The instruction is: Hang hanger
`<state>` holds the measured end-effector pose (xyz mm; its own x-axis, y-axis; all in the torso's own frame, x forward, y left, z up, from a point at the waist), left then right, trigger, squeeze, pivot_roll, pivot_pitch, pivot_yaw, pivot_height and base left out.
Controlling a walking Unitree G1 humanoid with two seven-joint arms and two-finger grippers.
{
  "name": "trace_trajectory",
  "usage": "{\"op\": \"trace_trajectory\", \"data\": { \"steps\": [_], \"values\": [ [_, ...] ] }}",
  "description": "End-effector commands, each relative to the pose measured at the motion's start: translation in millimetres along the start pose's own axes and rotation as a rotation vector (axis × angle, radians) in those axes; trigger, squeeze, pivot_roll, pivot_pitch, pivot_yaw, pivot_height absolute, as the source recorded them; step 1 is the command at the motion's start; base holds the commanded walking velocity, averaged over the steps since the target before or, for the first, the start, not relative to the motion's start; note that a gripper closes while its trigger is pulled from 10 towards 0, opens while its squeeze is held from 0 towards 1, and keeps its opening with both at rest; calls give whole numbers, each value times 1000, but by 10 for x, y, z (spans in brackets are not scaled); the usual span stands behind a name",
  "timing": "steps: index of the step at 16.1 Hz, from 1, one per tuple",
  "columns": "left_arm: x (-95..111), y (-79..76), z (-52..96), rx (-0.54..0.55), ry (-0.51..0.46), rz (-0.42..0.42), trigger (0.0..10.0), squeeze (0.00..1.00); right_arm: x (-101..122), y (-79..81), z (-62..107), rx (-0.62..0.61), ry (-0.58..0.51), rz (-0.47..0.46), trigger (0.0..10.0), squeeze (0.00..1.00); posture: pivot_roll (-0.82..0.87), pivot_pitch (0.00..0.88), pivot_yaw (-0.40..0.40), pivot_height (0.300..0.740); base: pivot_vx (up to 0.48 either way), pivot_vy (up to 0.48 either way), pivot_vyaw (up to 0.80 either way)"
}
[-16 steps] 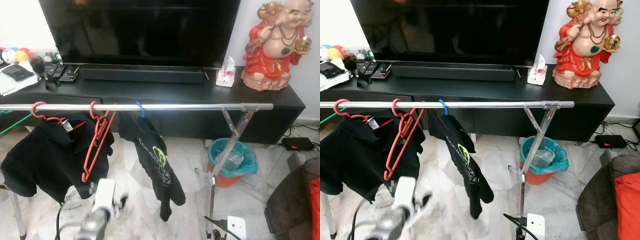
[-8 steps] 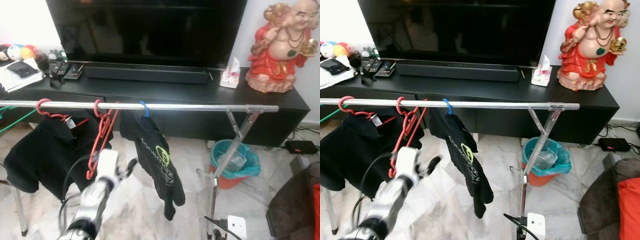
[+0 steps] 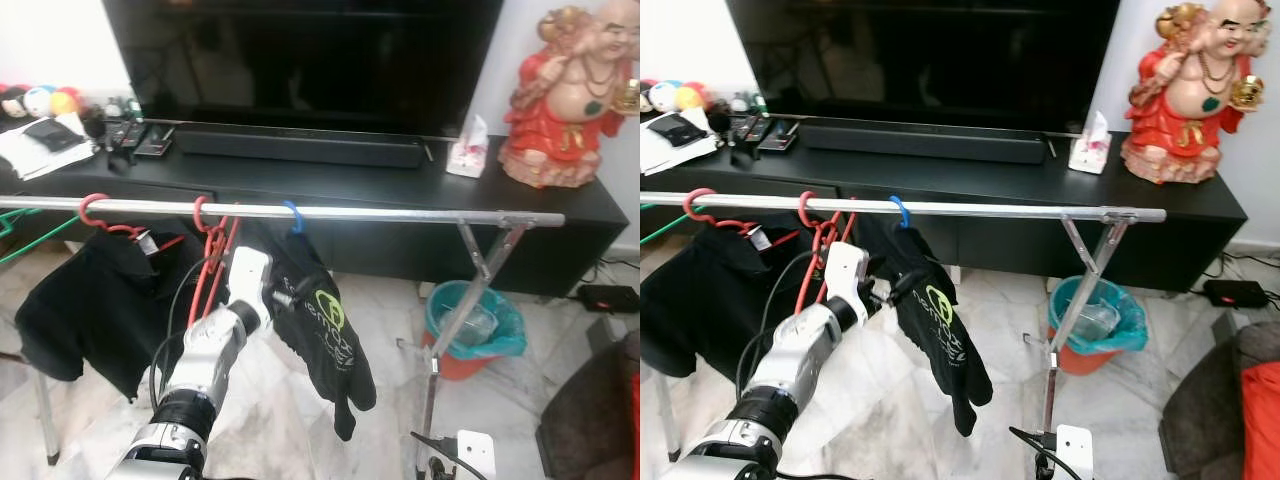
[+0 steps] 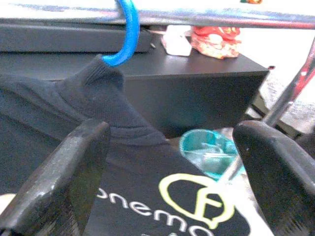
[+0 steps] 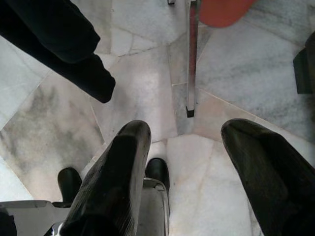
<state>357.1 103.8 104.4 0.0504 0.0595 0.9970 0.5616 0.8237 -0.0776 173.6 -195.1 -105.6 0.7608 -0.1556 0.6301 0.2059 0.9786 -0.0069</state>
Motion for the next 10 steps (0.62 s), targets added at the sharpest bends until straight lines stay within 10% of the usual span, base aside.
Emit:
{"op": "trace_trajectory", "data": {
  "steps": [1,10],
  "values": [
    [114,-62,-63,-49,7,-1,10000,0,-32,-6,6,1,14,6,10000,0,-179,0,-11,740,0,0,0],
    [355,-164,-526,215,213,-85,10000,0,-18,4,1,6,14,7,10000,0,-175,0,-12,740,0,0,0]
  ]
}}
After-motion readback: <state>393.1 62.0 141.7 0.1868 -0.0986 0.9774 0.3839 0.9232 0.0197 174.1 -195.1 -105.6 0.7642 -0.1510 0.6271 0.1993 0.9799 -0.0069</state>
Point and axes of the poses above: a point about 5 cm out from each wrist's last joint towards the gripper, its own z axis pointing back from the gripper into the wrist, its own x axis along the axis of the wrist's last joint, y = z × x, the point moved 2 cm from there along -z, pointing out of the wrist towards the gripper, and after that the axes turned 1 degree about -z, right-handed, at the moved point
